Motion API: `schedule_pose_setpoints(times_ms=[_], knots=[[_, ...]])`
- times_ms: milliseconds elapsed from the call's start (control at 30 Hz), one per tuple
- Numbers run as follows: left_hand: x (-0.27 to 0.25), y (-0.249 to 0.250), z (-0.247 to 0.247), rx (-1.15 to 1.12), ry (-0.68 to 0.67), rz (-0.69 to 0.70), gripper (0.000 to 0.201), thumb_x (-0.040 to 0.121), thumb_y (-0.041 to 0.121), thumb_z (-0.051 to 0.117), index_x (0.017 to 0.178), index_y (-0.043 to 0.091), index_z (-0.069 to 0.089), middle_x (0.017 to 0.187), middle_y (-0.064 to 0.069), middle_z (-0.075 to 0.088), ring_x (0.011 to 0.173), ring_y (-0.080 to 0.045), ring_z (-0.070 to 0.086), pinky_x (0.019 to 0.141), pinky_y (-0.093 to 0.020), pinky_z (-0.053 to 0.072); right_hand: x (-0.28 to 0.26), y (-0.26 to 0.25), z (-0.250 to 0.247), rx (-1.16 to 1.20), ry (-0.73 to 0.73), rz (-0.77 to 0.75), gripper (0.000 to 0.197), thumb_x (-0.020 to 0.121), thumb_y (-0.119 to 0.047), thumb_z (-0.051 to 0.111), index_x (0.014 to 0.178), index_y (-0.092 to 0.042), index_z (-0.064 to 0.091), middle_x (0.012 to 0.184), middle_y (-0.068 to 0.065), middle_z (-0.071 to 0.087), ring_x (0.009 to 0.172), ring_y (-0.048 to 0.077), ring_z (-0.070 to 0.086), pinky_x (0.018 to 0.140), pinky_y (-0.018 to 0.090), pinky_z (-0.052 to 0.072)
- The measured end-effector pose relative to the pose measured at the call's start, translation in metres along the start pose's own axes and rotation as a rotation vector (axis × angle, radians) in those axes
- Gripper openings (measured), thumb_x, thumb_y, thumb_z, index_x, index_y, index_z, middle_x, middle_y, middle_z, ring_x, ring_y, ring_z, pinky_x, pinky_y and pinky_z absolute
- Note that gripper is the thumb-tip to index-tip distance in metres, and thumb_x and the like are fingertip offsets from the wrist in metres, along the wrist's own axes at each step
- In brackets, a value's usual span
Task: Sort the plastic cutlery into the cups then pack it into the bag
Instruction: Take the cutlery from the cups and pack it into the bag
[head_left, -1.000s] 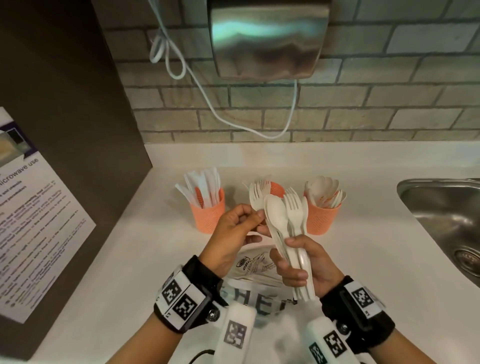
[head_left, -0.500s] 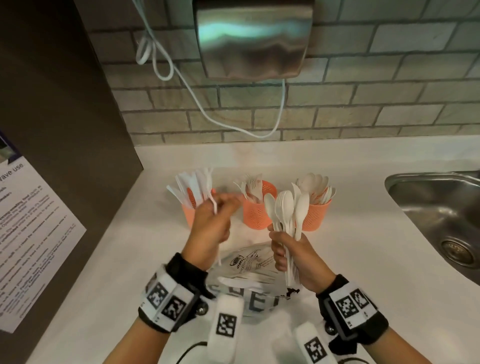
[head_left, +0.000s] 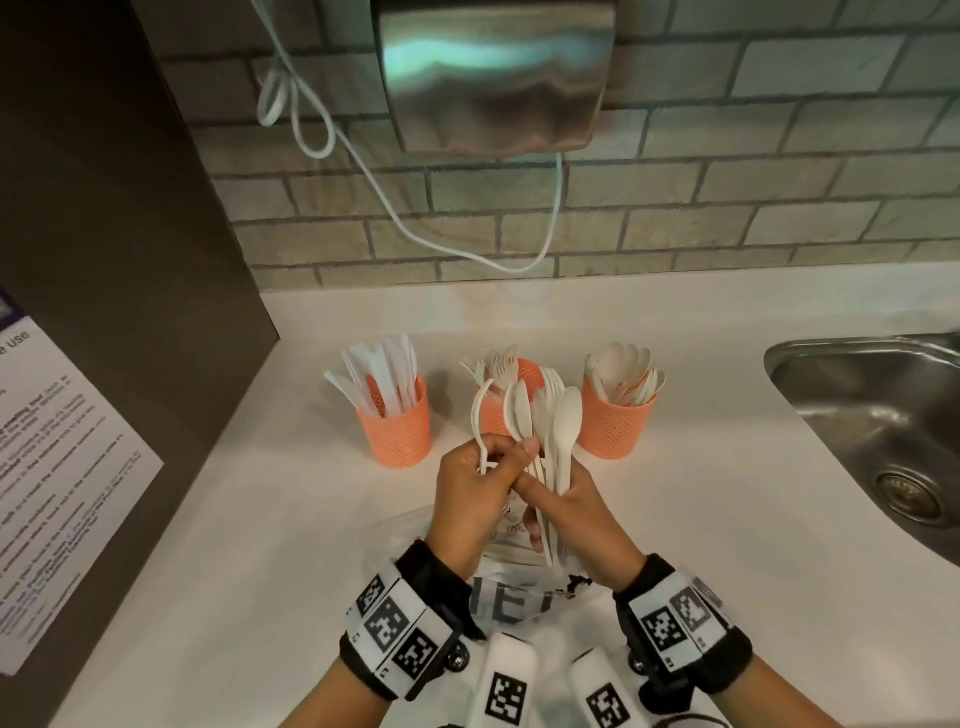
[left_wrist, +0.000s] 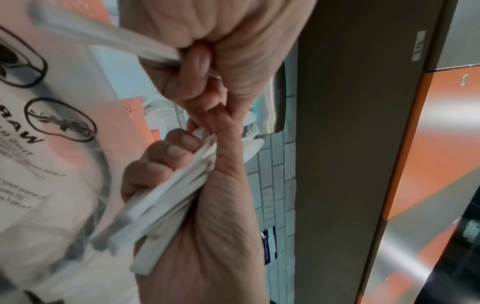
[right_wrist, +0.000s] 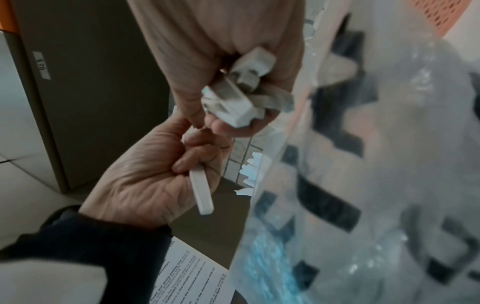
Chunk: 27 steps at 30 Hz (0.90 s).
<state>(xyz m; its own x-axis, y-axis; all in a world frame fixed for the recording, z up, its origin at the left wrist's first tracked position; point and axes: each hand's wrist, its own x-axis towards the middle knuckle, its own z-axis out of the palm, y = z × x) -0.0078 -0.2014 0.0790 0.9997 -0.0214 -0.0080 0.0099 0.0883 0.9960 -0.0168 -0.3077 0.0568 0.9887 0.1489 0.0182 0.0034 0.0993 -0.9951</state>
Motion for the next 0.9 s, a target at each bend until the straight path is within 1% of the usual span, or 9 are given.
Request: schedule_pose_setpoints(times_ms=[133,200,267,433,500,567,667,800,900], knots=[[0.004,0.001,0.000,-0.064,0.047,-0.016,0.016,0.082,0.017,0.067,0.077,0.002,0.062,0.052,0.000,0.051,0.044,-0.007,0.046,0.047,-0.017,0.043,-0.001,0.001,-0.001,0.057,-0.032,0.001,0.031,0.082,-0.029,0.054,0.111,-0.019,0.053,0.058,-0.008,0.058,0.039,0.008,0.048,0.037,0.018,0.042],[0.005,0.003,0.000,-0.077,0.053,-0.033,0.014,0.082,0.015,0.067,0.075,0.003,0.062,0.055,-0.003,0.054,0.039,-0.005,0.047,0.041,-0.013,0.040,-0.002,0.001,-0.002,0.085,-0.033,0.045,0.038,0.080,-0.039,0.051,0.108,-0.014,0.054,0.055,-0.008,0.054,0.041,0.008,0.049,0.037,0.019,0.042],[0.009,0.000,-0.002,-0.049,0.069,-0.028,0.014,0.081,0.016,0.069,0.074,0.005,0.062,0.064,-0.005,0.059,0.045,-0.005,0.052,0.046,-0.013,0.045,-0.002,0.001,-0.003,0.125,-0.027,0.088,0.038,0.082,-0.045,0.046,0.104,-0.015,0.056,0.057,-0.004,0.049,0.042,0.010,0.048,0.037,0.021,0.041],[0.013,-0.008,-0.001,0.029,0.081,-0.015,0.016,0.086,0.016,0.063,0.074,0.007,0.059,0.072,-0.008,0.064,0.053,-0.008,0.058,0.054,-0.014,0.049,-0.001,0.004,-0.004,0.174,-0.016,0.112,0.037,0.084,-0.042,0.048,0.100,-0.009,0.058,0.057,0.004,0.046,0.040,0.011,0.048,0.036,0.022,0.040],[0.015,-0.009,0.000,0.052,0.124,0.024,0.018,0.093,0.016,0.052,0.084,0.002,0.058,0.078,-0.012,0.067,0.060,-0.012,0.063,0.056,-0.015,0.051,0.000,0.005,-0.005,0.152,0.005,0.083,0.038,0.084,-0.038,0.051,0.105,-0.008,0.059,0.054,0.004,0.049,0.040,0.014,0.050,0.037,0.024,0.044],[0.020,-0.008,-0.002,0.014,0.193,0.048,0.020,0.097,0.016,0.041,0.100,0.000,0.052,0.073,-0.011,0.061,0.056,-0.007,0.058,0.050,-0.017,0.046,0.002,0.007,-0.006,0.124,0.047,0.062,0.035,0.087,-0.031,0.051,0.107,-0.002,0.056,0.055,0.004,0.052,0.041,0.014,0.053,0.039,0.024,0.048],[0.024,-0.001,-0.009,-0.014,0.270,0.092,0.020,0.100,0.020,0.035,0.090,0.010,0.050,0.061,-0.001,0.044,0.044,0.002,0.042,0.049,-0.016,0.034,0.004,0.015,-0.008,0.007,0.135,0.015,0.025,0.094,-0.020,0.049,0.105,0.002,0.048,0.056,0.004,0.049,0.038,0.011,0.051,0.038,0.024,0.047],[0.018,0.006,-0.015,0.061,0.180,0.170,0.031,0.098,0.024,0.040,0.078,0.010,0.060,0.045,0.013,0.049,0.049,0.002,0.045,0.058,-0.008,0.040,0.005,0.021,-0.009,-0.171,0.200,-0.083,0.018,0.093,-0.023,0.051,0.100,-0.007,0.049,0.054,-0.006,0.049,0.038,0.007,0.046,0.038,0.022,0.041],[0.005,0.010,-0.011,0.072,0.042,0.161,0.022,0.095,0.026,0.046,0.090,0.011,0.062,0.054,0.009,0.061,0.040,-0.007,0.048,0.046,-0.020,0.045,0.006,0.025,-0.007,-0.262,0.257,-0.136,0.022,0.092,-0.028,0.053,0.113,-0.022,0.047,0.063,-0.014,0.056,0.049,-0.001,0.054,0.052,0.019,0.043]])
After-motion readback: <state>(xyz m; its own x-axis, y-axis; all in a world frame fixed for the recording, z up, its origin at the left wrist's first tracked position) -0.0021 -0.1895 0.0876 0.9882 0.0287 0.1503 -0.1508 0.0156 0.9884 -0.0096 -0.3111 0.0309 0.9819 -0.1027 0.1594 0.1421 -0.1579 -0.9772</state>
